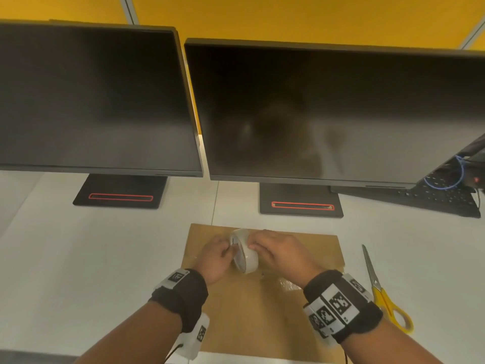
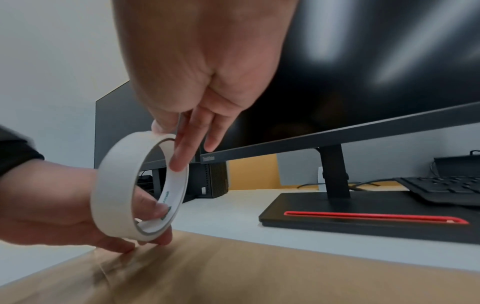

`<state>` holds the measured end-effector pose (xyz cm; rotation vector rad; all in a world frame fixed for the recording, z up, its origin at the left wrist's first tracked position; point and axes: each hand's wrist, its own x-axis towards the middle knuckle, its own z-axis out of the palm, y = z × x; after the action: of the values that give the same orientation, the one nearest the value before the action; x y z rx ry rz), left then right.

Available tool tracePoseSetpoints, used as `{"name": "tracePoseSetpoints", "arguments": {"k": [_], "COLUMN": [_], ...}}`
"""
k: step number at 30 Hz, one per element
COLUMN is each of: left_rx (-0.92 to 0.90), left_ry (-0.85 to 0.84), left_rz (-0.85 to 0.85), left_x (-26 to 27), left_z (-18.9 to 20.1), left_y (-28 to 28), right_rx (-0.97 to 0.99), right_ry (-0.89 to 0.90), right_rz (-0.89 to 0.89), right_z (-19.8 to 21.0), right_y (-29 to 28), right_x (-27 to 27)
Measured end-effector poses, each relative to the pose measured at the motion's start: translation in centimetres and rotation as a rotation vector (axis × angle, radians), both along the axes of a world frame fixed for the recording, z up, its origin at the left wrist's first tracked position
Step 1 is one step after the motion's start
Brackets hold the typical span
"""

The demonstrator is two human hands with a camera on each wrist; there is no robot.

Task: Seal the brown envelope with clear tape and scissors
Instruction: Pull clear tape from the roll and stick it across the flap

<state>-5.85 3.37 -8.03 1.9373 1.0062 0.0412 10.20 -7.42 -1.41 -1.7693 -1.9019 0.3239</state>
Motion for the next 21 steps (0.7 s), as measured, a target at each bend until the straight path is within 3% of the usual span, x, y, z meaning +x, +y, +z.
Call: {"name": "tracePoseSetpoints", "arguments": {"k": [6,9,15,21], "left_rx": [0.015,0.016,0.042,0.059], "left_ry": [0.080,0.081,0.077,0.072], "left_rz": [-0.043,-0.047,-0.092,-0.090], "left_x": [-0.1,-0.1,0.0,-0.2], "left_z": [0.0,0.1,0.8,1.0], "left_y": [0.4,0.5,0.3,0.3], "right_rx": [-0.077,-0.219,-0.503,-0.502], "right_ry": [-0.177,-0.271,-0.304,-0.291], "right_rz": [0.063,0.037,0.004,-0.022], "right_z": [1.1,1.6,2.5,2.4], "right_y": [0.2,0.6,0.6,1.0], "right_x": [0.3,0.3,0.7,0.4]}}
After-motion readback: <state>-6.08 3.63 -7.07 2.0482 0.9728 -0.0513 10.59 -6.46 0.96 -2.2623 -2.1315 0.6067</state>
